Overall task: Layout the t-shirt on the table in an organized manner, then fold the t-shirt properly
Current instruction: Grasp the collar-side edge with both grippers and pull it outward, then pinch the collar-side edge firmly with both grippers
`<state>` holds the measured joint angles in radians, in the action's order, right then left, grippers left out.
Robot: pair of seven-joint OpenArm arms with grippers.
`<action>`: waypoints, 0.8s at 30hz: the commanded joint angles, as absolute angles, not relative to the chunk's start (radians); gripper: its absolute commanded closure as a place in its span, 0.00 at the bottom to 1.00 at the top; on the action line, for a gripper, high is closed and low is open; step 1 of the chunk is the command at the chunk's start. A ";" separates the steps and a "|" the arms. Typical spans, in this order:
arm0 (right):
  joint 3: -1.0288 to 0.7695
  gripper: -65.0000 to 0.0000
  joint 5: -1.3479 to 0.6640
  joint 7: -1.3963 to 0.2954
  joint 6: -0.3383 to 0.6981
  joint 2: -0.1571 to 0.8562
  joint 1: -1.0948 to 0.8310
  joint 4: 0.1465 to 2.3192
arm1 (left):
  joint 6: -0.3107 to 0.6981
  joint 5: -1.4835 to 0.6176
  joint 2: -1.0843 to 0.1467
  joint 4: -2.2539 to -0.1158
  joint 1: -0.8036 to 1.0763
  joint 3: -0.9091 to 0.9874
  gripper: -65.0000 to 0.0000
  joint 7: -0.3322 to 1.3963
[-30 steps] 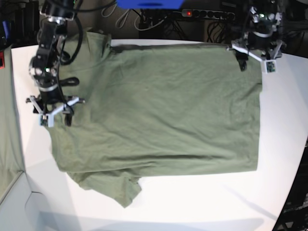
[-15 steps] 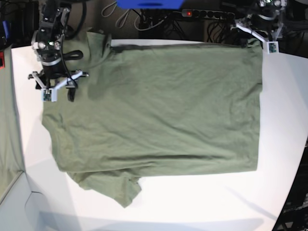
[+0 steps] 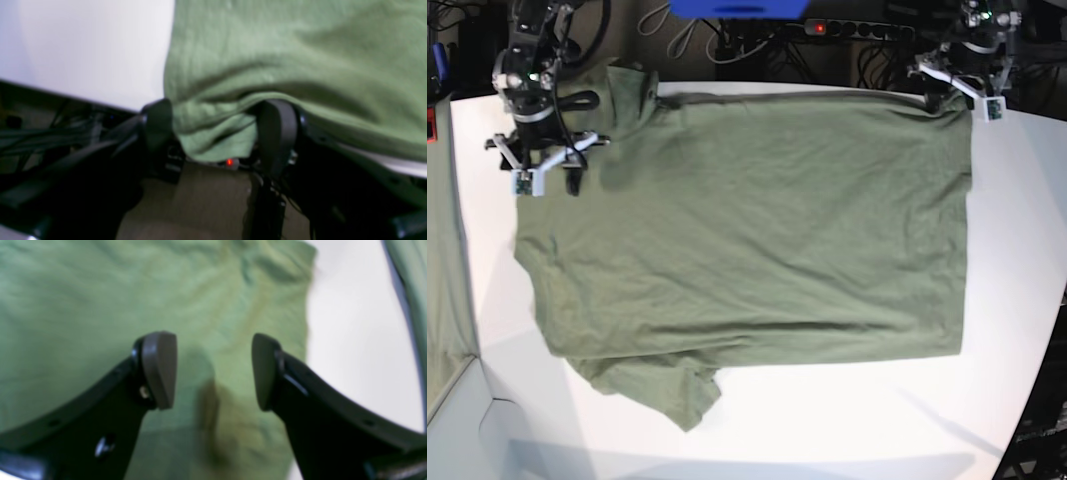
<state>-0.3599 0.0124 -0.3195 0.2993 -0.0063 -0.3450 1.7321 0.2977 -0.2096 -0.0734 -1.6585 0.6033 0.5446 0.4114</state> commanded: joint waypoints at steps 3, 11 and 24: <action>-0.363 0.45 0.002 -0.292 0.298 0.001 -0.355 1.787 | 0.297 -0.203 -0.079 -1.649 0.604 0.544 0.49 0.443; -0.415 0.44 0.002 -0.337 0.298 -0.008 -0.446 1.830 | 0.297 -0.203 -0.079 -1.658 0.599 0.544 0.79 0.443; -0.444 0.44 0.001 -0.423 0.298 -0.074 -0.547 1.836 | 0.297 -0.203 -0.079 -1.658 0.565 0.542 0.79 0.447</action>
